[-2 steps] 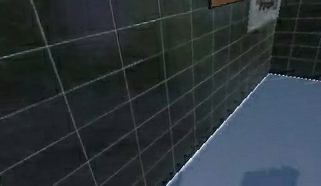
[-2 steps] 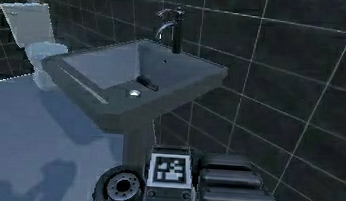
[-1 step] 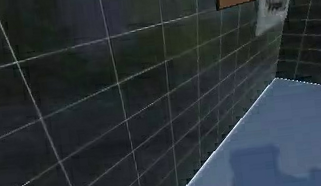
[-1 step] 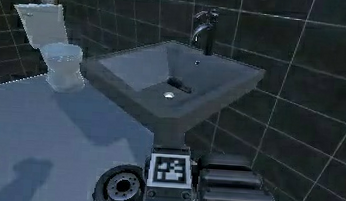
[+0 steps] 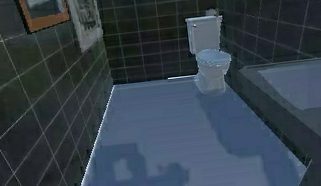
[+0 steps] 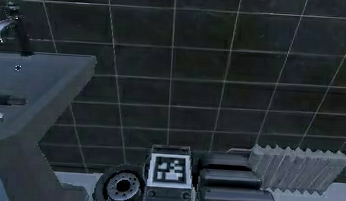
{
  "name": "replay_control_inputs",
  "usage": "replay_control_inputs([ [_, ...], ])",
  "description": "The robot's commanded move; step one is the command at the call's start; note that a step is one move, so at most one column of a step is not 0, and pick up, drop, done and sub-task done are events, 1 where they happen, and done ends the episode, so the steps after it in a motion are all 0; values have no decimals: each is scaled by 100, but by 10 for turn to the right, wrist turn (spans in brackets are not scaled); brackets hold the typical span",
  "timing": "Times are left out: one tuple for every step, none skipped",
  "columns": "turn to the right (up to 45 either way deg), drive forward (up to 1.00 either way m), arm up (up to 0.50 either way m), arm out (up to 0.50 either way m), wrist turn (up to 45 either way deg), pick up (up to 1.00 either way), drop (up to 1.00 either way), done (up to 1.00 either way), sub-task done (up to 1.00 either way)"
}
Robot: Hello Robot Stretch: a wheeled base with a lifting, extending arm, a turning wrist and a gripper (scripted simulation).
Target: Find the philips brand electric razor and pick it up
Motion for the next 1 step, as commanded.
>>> replay_control_inputs([
  [30,0,0,0,0,0,0,0,0],
])
